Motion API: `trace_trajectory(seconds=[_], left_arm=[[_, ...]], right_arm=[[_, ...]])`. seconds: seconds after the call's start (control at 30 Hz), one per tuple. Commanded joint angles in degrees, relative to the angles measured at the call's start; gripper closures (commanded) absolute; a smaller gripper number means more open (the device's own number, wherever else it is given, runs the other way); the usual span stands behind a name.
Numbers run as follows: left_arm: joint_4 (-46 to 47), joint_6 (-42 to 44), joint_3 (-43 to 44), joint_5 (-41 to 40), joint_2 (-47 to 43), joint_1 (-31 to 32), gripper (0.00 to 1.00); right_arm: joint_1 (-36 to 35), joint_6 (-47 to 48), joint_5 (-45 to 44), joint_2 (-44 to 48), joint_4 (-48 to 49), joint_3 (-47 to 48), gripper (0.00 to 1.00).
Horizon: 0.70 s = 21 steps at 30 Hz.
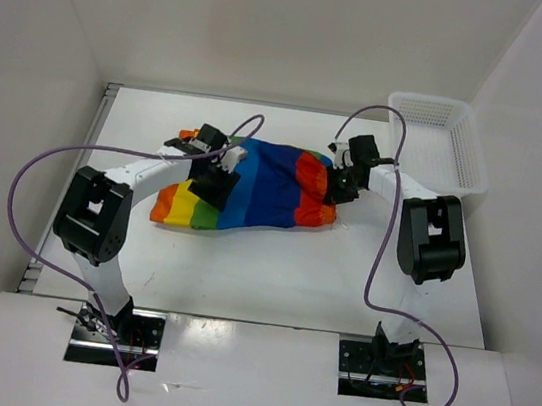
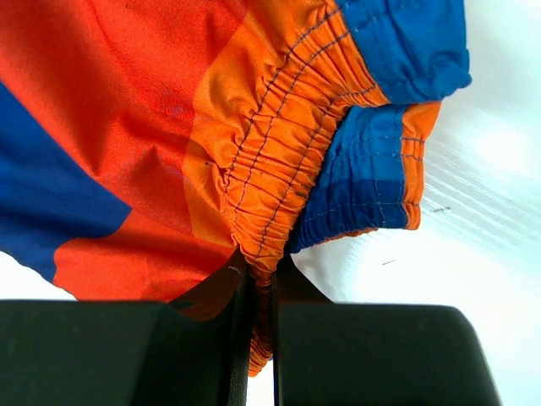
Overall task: Fold and stack the shorts
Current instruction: Fold the shorts
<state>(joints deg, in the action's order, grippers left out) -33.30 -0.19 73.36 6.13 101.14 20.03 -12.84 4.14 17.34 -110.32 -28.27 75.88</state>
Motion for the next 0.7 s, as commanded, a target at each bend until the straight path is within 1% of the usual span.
trace_trajectory(seconds=[0.0, 0.07, 0.2, 0.27, 0.3, 0.33, 0.4, 0.47, 0.53, 0.57, 0.63, 0.67], left_arm=[[-0.1, 0.2, -3.6, 1.5, 0.3, -1.1, 0.37], [0.4, 0.2, -5.9, 1.0, 0.3, -1.1, 0.37], [0.4, 0.2, -9.9, -3.6, 0.3, -0.5, 0.37], [0.4, 0.2, -12.6, -8.7, -1.0, 0.0, 0.37], [1.6, 0.2, -15.8, -11.4, -1.8, 0.0, 0.37], [2.6, 0.2, -17.5, -16.4, -2.6, 0.5, 0.37], [4.2, 0.2, -19.4, -19.3, -3.3, 0.5, 0.37], [2.7, 0.2, -16.5, -16.7, -4.9, -0.8, 0.37], [1.0, 0.2, -12.7, -14.3, -6.3, -0.8, 0.37], [-0.4, 0.2, -7.4, -13.5, -6.3, -0.1, 0.35], [-1.8, 0.2, -1.5, -12.1, -4.7, 0.5, 0.35], [-2.5, 0.2, 1.4, -10.2, -3.9, 0.5, 0.34]], right_arm=[[0.4, 1.4, -1.1, 4.8, 0.6, 0.6, 1.0], [0.4, 1.4, -1.1, 4.8, 0.6, 0.6, 1.0], [0.4, 1.4, -2.2, 5.3, 1.1, 0.6, 1.0], [0.4, 1.4, -3.1, 5.3, 1.6, 0.6, 1.0], [0.4, 1.4, -3.6, 5.3, 1.6, 0.6, 1.0], [0.4, 2.0, -3.6, 5.8, 1.6, 0.6, 1.0], [0.4, 2.0, -3.6, 5.8, 1.6, 0.6, 1.0], [0.4, 2.5, -3.1, 5.8, 1.6, 1.1, 1.0], [0.4, 3.1, -3.1, 5.8, 1.1, 1.1, 1.0], [0.4, 3.2, -3.1, 6.4, 1.1, 1.1, 1.0], [0.4, 4.2, -3.1, 7.0, 1.1, 1.1, 1.0], [0.4, 4.2, -3.1, 7.0, 1.1, 1.1, 1.0]])
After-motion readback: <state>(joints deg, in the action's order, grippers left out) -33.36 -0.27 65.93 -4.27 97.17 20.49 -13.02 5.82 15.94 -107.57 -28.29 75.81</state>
